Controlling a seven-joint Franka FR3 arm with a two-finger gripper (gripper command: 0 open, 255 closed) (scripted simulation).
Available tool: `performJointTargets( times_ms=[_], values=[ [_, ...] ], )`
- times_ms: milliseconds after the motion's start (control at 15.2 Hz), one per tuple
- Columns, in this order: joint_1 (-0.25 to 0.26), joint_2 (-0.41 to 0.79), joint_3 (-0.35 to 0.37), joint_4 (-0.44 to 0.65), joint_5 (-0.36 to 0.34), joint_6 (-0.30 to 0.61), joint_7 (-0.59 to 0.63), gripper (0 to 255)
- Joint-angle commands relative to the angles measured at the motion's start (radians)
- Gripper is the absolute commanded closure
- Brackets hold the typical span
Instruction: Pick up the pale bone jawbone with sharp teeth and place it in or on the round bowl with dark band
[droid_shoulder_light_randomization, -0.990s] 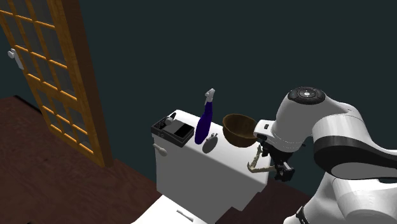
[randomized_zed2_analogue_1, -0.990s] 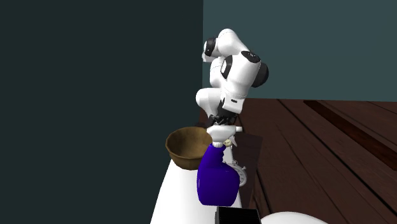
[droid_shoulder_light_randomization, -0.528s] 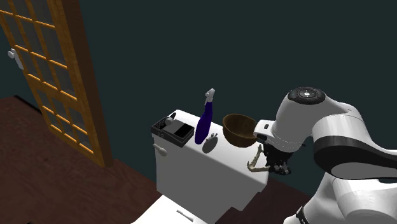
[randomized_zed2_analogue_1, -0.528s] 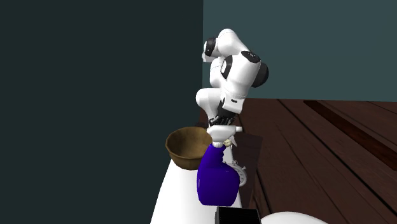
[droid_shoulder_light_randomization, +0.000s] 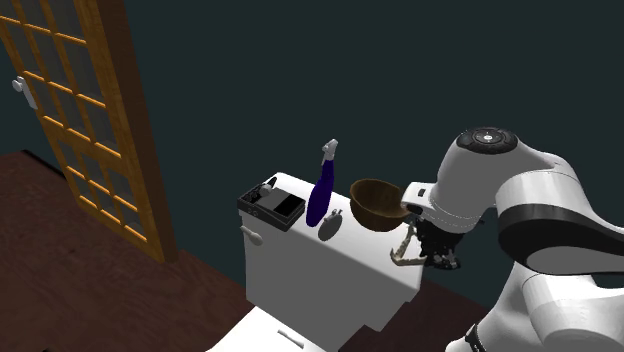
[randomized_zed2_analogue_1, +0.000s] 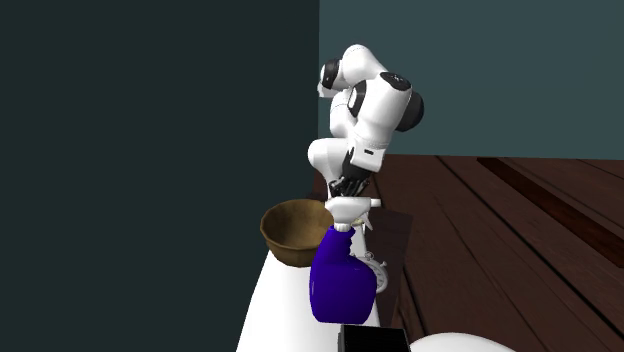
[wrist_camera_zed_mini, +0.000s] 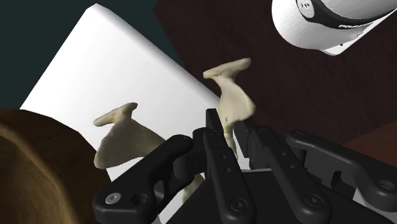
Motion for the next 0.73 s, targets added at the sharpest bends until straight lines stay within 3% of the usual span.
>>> performJointTargets(
  times_ms=[0, 660],
  values=[
    [-0.002, -0.004, -0.004, 0.025, -0.003, -0.028, -0.007, 255],
    [-0.013, 0.001, -0.014, 0.160, -0.013, -0.154, -0.038, 255]
  ],
)
